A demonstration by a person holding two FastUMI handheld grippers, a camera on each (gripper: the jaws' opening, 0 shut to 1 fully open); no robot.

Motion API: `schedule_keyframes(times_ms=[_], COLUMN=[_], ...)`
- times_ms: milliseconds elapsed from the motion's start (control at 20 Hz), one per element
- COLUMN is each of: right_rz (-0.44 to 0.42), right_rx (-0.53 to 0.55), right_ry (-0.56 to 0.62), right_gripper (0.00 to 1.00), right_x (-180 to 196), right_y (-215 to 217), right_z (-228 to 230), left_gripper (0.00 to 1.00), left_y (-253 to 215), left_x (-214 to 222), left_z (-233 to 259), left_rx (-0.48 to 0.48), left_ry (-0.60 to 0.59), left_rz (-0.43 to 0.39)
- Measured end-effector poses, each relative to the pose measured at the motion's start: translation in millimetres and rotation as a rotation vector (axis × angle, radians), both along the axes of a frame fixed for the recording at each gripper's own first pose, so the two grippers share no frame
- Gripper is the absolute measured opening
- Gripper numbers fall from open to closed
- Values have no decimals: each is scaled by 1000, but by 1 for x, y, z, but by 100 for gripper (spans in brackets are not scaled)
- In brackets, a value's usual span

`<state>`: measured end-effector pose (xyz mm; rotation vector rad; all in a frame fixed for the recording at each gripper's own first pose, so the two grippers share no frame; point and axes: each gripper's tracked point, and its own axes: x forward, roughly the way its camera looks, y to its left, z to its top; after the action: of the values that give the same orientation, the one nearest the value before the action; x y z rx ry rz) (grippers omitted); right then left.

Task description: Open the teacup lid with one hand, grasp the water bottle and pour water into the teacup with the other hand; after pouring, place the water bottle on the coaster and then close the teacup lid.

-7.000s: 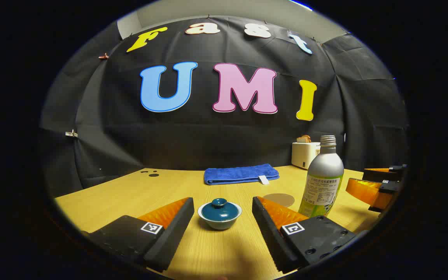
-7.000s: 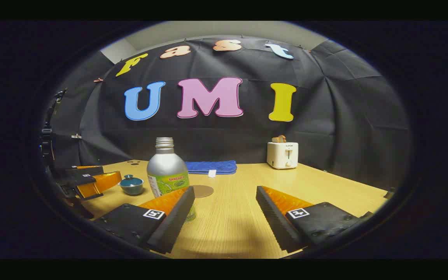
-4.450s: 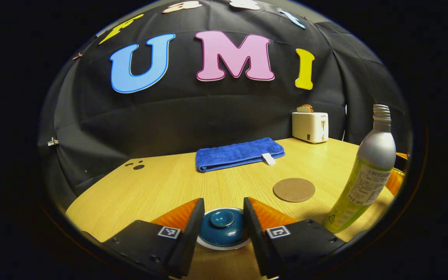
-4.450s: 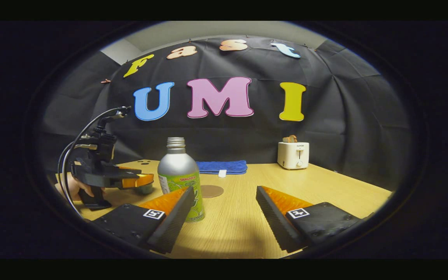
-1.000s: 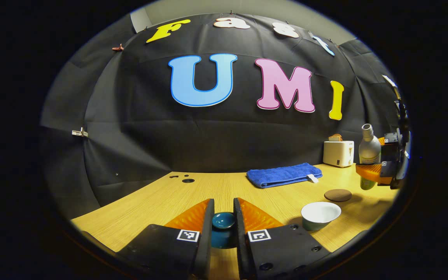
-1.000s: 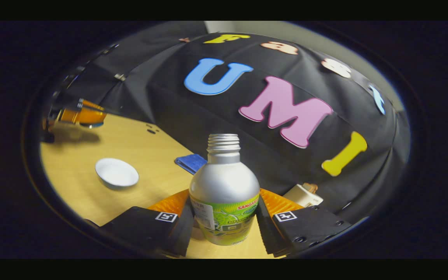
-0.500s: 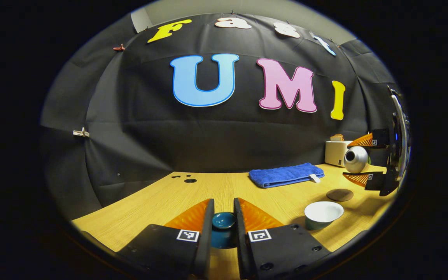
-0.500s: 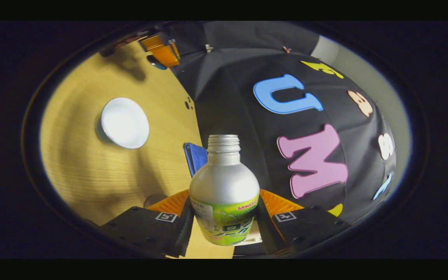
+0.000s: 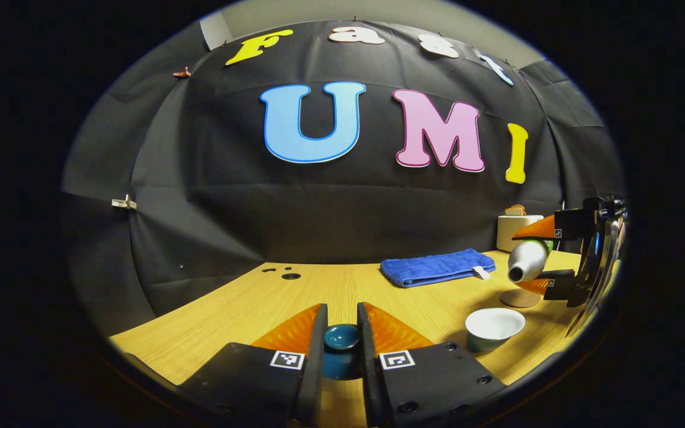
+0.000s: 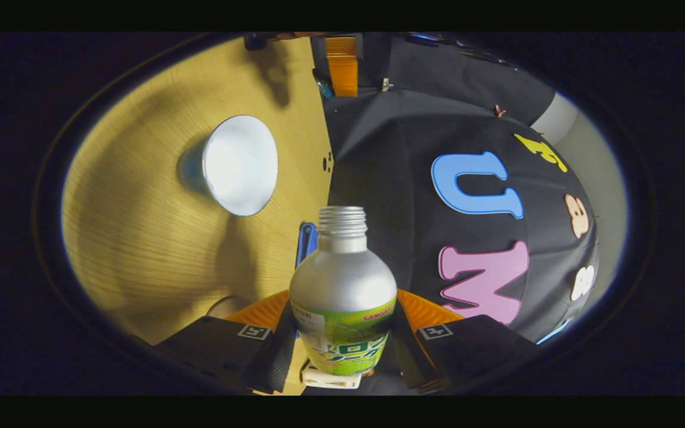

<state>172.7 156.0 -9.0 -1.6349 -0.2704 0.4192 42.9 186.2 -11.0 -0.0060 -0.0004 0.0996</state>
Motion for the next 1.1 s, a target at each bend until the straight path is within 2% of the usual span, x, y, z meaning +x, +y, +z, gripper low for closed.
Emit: schedule_keyframes(times_ms=[500,1100], right_rz=[120,169], right_rx=[-175,-323], right_ry=[-102,-181], right_gripper=[75,74], right_x=[-8,1], right_y=[16,26], right_z=[-2,-1], left_gripper=[32,32], left_y=[0,0], left_x=[0,0], left_z=[1,1], left_rx=[1,1], left_ry=[0,1], left_rz=[-3,-4])
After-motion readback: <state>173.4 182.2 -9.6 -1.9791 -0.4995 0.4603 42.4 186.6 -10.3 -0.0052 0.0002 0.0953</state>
